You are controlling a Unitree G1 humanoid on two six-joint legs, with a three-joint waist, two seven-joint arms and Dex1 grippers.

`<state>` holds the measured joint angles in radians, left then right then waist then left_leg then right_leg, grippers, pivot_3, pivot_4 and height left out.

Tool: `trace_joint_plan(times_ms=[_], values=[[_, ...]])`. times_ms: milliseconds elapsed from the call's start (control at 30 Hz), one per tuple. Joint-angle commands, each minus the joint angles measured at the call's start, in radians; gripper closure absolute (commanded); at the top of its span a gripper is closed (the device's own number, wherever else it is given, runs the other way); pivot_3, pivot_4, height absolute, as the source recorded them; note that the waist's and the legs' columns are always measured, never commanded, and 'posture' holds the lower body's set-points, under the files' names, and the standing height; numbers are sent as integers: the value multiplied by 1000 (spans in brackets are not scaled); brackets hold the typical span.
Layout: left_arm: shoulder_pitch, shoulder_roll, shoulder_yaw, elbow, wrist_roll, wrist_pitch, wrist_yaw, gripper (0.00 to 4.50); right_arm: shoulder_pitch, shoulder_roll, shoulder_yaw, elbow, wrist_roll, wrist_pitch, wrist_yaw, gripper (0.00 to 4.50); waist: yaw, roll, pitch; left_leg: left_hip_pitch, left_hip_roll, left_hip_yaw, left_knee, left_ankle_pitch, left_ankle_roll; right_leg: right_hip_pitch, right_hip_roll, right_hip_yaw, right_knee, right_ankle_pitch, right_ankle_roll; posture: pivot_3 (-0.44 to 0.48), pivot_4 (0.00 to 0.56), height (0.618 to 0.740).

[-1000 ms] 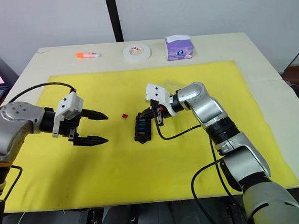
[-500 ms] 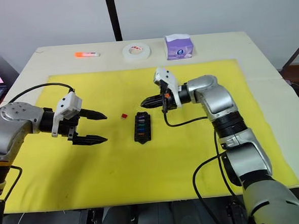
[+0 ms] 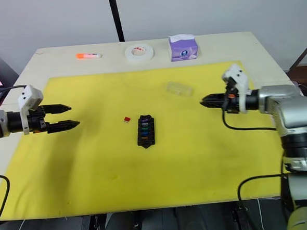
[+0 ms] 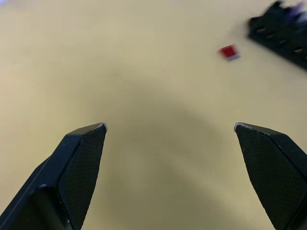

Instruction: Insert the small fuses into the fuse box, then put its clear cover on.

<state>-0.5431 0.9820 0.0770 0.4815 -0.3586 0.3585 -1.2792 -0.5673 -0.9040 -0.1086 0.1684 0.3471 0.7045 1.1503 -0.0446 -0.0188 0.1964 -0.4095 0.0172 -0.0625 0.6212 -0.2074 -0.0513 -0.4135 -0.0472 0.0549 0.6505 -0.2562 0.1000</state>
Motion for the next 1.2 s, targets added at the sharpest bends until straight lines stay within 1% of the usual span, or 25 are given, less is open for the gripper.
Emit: trace_joint_plan(times_ms=[33, 100, 133, 233, 467, 567, 667, 733, 800, 867, 900, 1000, 1100, 1200], values=[[7, 13, 52, 35, 13, -49, 15, 0, 32, -48, -81, 15, 1, -38, -35, 2120, 0, 0, 0, 0, 0, 0, 0, 0, 0, 0, 0, 0, 0, 0, 0, 0, 150, 740], [24, 13, 59, 51, 19, -64, 17, 0, 60, -55, -115, 34, 4, -49, -65, 1392, 0, 0, 0, 0, 0, 0, 0, 0, 0, 0, 0, 0, 0, 0, 0, 0, 150, 740], [29, 14, 60, 58, 22, -69, 13, 0, 73, -57, -125, 38, 7, -52, -72, 1107, 0, 0, 0, 0, 0, 0, 0, 0, 0, 0, 0, 0, 0, 0, 0, 0, 150, 740], [26, 15, 57, 74, 28, -77, 2, 0, 102, -57, -130, 32, 9, -59, -82, 35, 0, 0, 0, 0, 0, 0, 0, 0, 0, 0, 0, 0, 0, 0, 0, 0, 150, 740], [-18, 17, 51, 110, 44, -88, -10, 0, 118, -62, -127, 36, 0, -71, -118, 35, 1, 0, 0, 0, 0, 0, 0, 0, 0, 0, 0, 0, 0, 0, 0, 0, 150, 740], [-54, 2, 56, 142, 59, -117, 23, 0, 130, -73, -128, 30, 4, -66, -116, 35, 1, 0, 0, 0, 0, 0, 0, 0, 0, 0, 0, 0, 0, 0, 0, 0, 150, 740], [-97, -21, 40, 146, 40, -55, -4, 0, 118, -85, -126, -2, 13, -41, -118, 35, 2, 0, 0, 0, 0, 0, 0, 0, 0, 0, 0, 0, 0, 0, 0, 0, 150, 740], [-122, -43, 23, 130, 23, -1, -43, 0, 85, -86, -113, -49, 34, 1, -117, 35, 2, 0, 0, 0, 0, 0, 0, 0, 0, 1, 0, 0, 0, 0, 1, 0, 150, 740], [-182, -97, -21, 106, -3, 91, -112, 0, 20, -85, -55, -181, 80, 73, -87, 35, 1, 0, 0, 0, 0, 0, 0, 0, 0, 0, 0, 0, 0, 0, 1, 0, 150, 740], [-241, -150, -72, 117, 12, 124, -162, 0, -46, -74, 17, -302, 105, 124, -70, 35, 0, 0, 0, 0, 0, 0, 1, 0, 0, 0, 0, 0, 1, 1, 1, 0, 150, 740], [-272, -186, -100, 145, 35, 109, -175, 0, -97, -46, 69, -357, 95, 145, -94, 35, -1, 0, 0, 0, 0, 0, 1, 0, 0, 0, 1, 0, 1, 1, 2, 0, 150, 740], [-328, -255, -148, 219, 77, 75, -196, 0, -197, 31, 173, -459, 73, 216, -173, 35, -3, 0, 0, 0, 0, -1, 0, 0, 0, 0, 1, 0, 0, 1, 3, 0, 150, 740], [-354, -311, -190, 283, 118, 23, -217, 0, -291, 179, 262, -563, 97, 381, -294, 35, -6, 0, 0, 0, 0, 0, -1, 0, 0, -1, 1, 0, 0, 1, 3, 0, 150, 740], [-366, -352, -202, 342, 153, -34, -204, 0, -335, 372, 311, -635, 111, 553, -444, 35, -1, 0, 0, -4, 0, -1, -2, 0, 0, -7, 1, 0, 3, 2, 3, 0, 150, 740]])
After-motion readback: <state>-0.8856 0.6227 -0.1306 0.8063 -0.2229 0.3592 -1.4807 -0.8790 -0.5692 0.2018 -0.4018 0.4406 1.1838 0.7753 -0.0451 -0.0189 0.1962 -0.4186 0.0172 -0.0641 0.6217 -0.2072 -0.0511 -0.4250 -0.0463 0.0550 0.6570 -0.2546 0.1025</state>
